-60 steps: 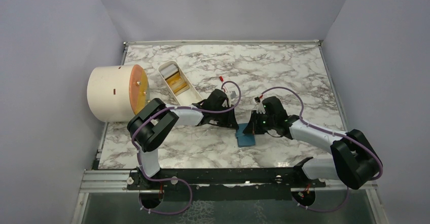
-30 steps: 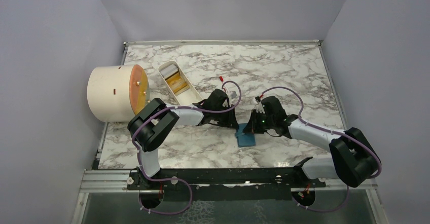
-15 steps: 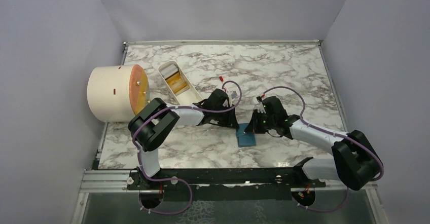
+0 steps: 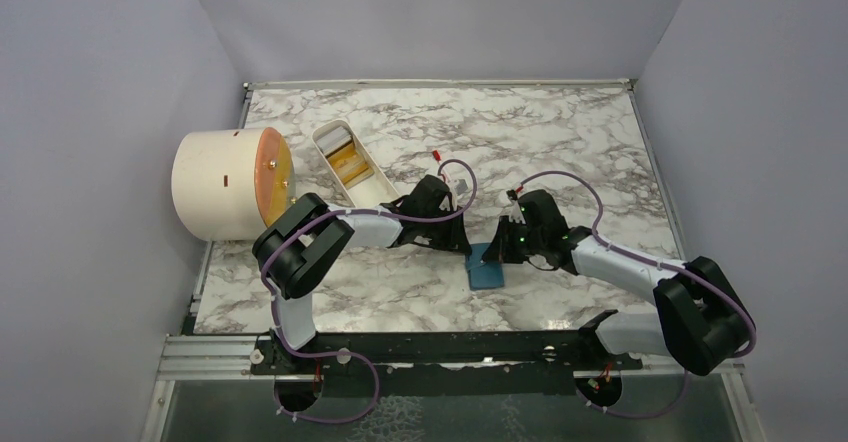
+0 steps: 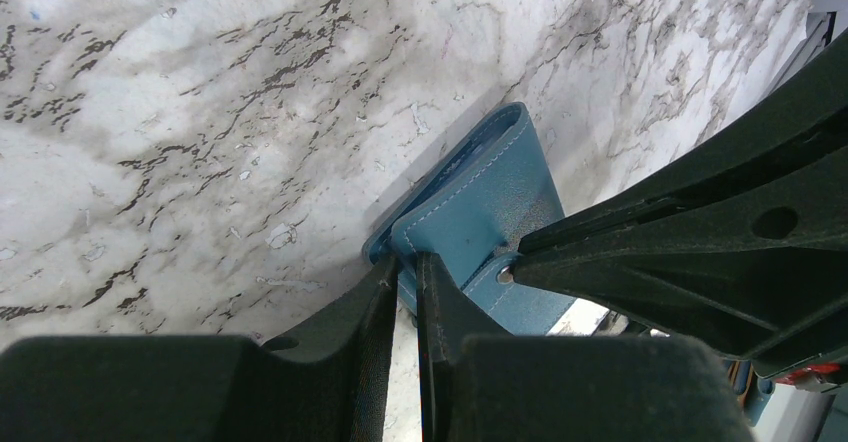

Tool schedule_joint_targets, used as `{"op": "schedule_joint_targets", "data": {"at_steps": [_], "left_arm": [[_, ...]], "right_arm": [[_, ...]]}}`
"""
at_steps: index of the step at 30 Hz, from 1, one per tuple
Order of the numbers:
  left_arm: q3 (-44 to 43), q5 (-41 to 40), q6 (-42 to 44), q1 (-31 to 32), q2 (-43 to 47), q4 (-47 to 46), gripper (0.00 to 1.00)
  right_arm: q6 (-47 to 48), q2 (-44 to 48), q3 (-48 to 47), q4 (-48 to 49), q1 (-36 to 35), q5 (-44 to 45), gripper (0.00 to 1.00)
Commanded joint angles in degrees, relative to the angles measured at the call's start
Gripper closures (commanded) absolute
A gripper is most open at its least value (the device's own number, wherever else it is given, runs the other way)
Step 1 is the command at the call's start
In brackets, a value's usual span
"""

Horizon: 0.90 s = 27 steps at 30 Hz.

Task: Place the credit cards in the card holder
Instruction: Close the card holder at the center of the board.

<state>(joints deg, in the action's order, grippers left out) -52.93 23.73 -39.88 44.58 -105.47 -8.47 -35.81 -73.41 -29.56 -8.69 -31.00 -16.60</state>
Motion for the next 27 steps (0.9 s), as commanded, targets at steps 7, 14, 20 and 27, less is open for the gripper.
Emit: {"op": "schedule_joint_targets", "data": {"at_steps": [7,14,20,27], "left_arm": [[0.1,-3.1,1.8,-0.1,-1.7,3.0,0.84],[0.1,-3.1,1.8,-0.1,-1.6,3.2,0.85],[0.1,-3.3,1.8,-0.1,-1.6,3.2,0.85],[-0.1,-3.2,1.8,-0.1,-1.8,3.3,0.85]], "right_arm": [[-2.9,-1.0,1.0,3.5,0.1,-4.9,0.99],[-2.1,0.0,1.0,-0.3,0.2,-0.7,0.99],[-1.2,-0.4,1.2,-1.5,0.2,2.0,0.99],[-0.6,-1.8,1.7,-1.2,0.1,3.0,0.99]]}}
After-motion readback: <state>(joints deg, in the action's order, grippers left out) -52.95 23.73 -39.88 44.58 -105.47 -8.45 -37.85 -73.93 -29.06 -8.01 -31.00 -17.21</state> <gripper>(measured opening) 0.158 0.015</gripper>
